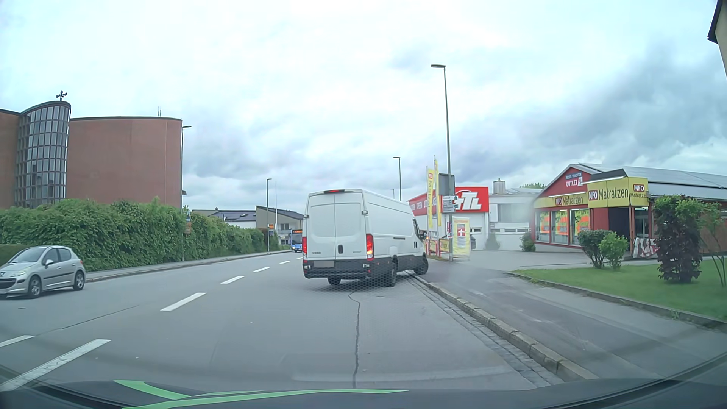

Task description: Follow the waypoints while adhering to traffic rules and regulations

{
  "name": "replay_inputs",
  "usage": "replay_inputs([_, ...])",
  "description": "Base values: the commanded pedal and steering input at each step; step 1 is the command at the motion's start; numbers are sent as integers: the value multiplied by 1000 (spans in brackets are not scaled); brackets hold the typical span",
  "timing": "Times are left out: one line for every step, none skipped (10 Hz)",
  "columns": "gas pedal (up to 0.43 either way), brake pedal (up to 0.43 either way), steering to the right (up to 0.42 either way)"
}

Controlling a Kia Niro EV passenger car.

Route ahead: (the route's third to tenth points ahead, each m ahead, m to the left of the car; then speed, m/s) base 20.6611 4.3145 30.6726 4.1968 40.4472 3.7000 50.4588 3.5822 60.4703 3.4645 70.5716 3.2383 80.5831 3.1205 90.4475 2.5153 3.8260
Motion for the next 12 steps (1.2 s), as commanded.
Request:
replay_inputs([0, 0, -4])
replay_inputs([0, 0, -4])
replay_inputs([0, 0, -4])
replay_inputs([0, 0, -4])
replay_inputs([0, 0, -4])
replay_inputs([0, 0, -4])
replay_inputs([0, 0, -4])
replay_inputs([0, 0, -4])
replay_inputs([0, 0, -4])
replay_inputs([0, 0, -4])
replay_inputs([0, 0, -4])
replay_inputs([0, 0, -4])
